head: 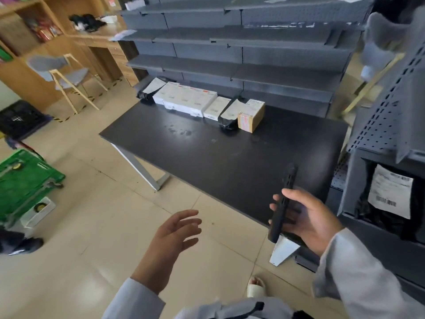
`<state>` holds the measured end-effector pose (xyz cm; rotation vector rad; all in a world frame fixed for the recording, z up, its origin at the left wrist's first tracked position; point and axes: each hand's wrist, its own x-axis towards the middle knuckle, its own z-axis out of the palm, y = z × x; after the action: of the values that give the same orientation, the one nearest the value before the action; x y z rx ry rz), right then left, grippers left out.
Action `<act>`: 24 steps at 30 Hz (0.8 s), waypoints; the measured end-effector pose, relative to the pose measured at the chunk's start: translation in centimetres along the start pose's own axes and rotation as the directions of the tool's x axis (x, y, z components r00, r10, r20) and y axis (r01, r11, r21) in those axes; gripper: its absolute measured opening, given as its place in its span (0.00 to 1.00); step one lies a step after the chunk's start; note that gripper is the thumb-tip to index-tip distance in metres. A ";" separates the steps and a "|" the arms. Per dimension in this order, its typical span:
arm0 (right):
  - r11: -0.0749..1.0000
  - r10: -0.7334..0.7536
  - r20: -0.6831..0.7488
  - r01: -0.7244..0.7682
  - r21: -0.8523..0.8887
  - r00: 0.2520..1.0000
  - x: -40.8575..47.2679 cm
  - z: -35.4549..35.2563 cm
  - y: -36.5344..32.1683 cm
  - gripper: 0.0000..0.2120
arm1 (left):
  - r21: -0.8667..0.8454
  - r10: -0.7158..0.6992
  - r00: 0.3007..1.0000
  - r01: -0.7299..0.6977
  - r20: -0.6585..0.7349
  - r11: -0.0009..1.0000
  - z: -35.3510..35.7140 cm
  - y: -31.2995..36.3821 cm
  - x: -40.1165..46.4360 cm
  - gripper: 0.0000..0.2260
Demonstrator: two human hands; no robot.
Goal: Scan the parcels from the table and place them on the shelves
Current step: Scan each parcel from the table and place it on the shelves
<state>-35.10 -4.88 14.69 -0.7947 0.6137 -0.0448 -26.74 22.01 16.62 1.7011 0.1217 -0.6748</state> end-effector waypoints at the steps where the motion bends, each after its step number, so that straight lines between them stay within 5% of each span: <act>1: 1.000 -0.012 -0.012 0.012 0.000 1.000 1.1 0.3 -0.4 0.09 | 0.009 0.005 1.000 -0.005 0.000 1.000 0.1 0.5 1.4 0.11; 4: 1.000 -0.016 -0.070 0.015 -0.009 0.997 3.7 1.1 -1.3 0.05 | 0.039 -0.001 1.000 0.001 0.026 0.999 0.4 1.9 4.8 0.11; 16: 0.996 -0.052 -0.399 0.074 0.041 0.915 10.6 3.3 -5.5 0.16 | 0.235 0.040 0.956 -0.112 0.290 0.965 7.0 10.1 29.3 0.13; 20: 0.989 -0.078 -0.534 0.134 0.066 0.842 12.3 6.0 -7.1 0.17 | 0.302 0.020 0.933 -0.136 0.360 0.944 11.0 13.5 38.0 0.20; 24: 0.980 -0.053 -0.637 0.161 0.113 0.769 14.5 9.1 -8.3 0.22 | 0.435 0.003 0.942 -0.158 0.336 0.886 15.0 15.1 46.0 0.39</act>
<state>-16.68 -8.59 17.96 -0.6456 1.1912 -0.4831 12.24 -8.48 5.56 1.9991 -0.3732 -0.9672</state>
